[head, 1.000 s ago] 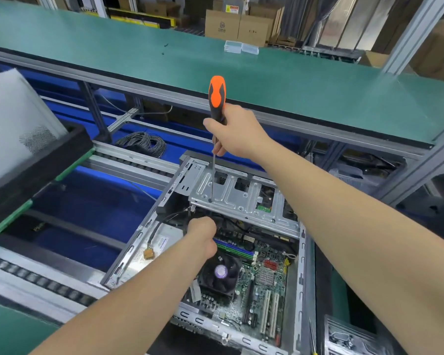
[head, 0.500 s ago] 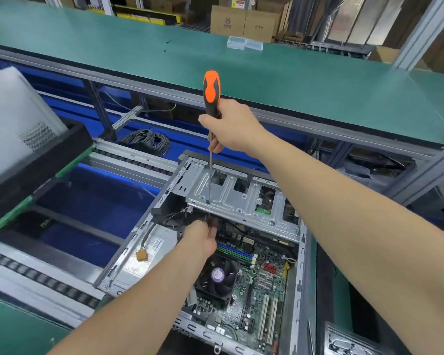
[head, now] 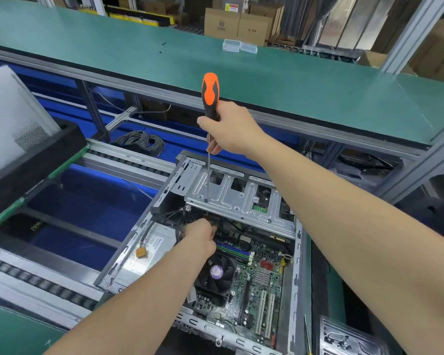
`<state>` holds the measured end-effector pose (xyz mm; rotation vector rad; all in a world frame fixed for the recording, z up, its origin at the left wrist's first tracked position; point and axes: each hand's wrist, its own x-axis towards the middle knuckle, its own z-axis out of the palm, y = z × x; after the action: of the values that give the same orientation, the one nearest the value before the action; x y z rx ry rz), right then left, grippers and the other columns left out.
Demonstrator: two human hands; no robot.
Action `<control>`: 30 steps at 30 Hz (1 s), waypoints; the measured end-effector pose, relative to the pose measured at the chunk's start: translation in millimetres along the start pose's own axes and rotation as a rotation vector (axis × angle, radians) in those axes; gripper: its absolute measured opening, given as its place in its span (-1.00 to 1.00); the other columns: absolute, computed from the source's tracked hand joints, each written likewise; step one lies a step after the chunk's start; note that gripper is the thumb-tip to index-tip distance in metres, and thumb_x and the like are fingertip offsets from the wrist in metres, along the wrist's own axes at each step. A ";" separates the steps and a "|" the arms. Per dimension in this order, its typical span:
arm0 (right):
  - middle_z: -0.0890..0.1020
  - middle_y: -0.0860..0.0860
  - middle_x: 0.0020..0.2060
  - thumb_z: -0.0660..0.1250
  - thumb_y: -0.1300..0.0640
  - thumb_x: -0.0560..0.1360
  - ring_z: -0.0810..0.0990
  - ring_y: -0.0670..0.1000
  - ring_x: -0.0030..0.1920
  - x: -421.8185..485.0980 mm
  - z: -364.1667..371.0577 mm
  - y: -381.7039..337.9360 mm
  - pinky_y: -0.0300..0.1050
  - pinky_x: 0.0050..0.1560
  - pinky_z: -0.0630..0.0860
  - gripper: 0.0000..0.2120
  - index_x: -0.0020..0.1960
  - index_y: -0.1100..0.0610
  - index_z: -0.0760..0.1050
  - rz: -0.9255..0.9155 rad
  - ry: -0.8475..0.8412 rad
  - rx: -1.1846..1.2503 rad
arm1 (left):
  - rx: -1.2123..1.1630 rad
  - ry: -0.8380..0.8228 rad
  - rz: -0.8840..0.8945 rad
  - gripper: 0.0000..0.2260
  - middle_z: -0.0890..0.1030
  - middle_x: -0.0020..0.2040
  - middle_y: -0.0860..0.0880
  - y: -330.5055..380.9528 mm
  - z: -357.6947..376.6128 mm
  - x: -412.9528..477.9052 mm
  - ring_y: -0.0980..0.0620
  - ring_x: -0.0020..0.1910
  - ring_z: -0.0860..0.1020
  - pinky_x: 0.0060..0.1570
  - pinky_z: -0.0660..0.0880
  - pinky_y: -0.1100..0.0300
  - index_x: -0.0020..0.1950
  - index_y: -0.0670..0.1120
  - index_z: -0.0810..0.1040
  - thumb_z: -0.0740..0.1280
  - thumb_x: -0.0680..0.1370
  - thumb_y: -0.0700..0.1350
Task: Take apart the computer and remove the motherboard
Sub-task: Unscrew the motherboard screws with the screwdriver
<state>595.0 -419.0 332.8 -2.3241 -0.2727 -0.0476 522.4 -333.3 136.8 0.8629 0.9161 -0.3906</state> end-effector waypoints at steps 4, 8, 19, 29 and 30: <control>0.71 0.13 -0.21 0.24 0.03 0.64 0.73 -0.02 -0.38 -12.1 -0.1 -8.7 0.00 -0.16 0.72 -0.86 -0.03 0.09 0.42 0.003 0.022 -0.003 | 0.183 0.053 0.063 -0.76 0.45 -0.23 -0.08 6.7 -5.7 -4.7 0.04 -0.33 0.32 -0.28 0.34 0.21 -0.15 -0.16 0.42 0.09 0.62 -0.39; 0.70 0.08 -0.22 0.25 0.02 0.64 0.72 -0.04 -0.39 -28.8 -0.4 -23.4 0.04 -0.14 0.71 -0.83 -0.01 0.13 0.43 -0.028 0.078 -0.056 | 0.309 -0.007 0.049 -0.74 0.46 -0.19 -0.09 18.3 -7.6 -23.9 0.07 -0.36 0.28 -0.36 0.24 0.27 -0.16 -0.18 0.50 0.12 0.60 -0.41; 0.68 0.02 -0.32 0.28 0.00 0.63 0.69 -0.11 -0.40 -92.0 -10.8 -61.7 0.00 -0.10 0.67 -0.81 -0.13 0.00 0.36 -0.160 0.263 -0.090 | 0.730 -0.374 0.228 -0.79 0.33 -0.46 0.06 68.0 -39.9 -75.2 0.10 -0.52 0.23 -0.54 0.18 0.25 0.19 -0.18 0.57 0.19 0.66 -0.16; 0.68 0.08 -0.29 0.27 -0.04 0.63 0.70 -0.04 -0.32 -150.5 -14.0 -59.9 0.13 -0.10 0.67 -0.74 -0.01 0.18 0.46 -0.164 0.255 -0.028 | 1.068 -0.253 0.871 -0.89 0.66 -0.08 -0.08 77.4 -71.9 -120.5 -0.13 -0.07 0.61 -0.16 0.55 0.07 0.03 0.09 0.70 0.39 0.56 -0.05; 0.68 0.09 -0.28 0.28 -0.04 0.63 0.71 -0.03 -0.31 -154.5 -13.6 -58.1 0.13 -0.11 0.67 -0.72 0.00 0.19 0.46 -0.156 0.257 -0.019 | 1.171 -0.242 0.949 -0.93 0.65 -0.13 -0.01 74.9 -75.9 -120.1 -0.07 -0.08 0.62 -0.20 0.50 0.11 -0.03 0.12 0.68 0.41 0.54 -0.04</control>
<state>432.6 -417.6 365.2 -2.2807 -0.3229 -0.4239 460.7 -234.1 247.0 2.1244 -0.1160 -0.1491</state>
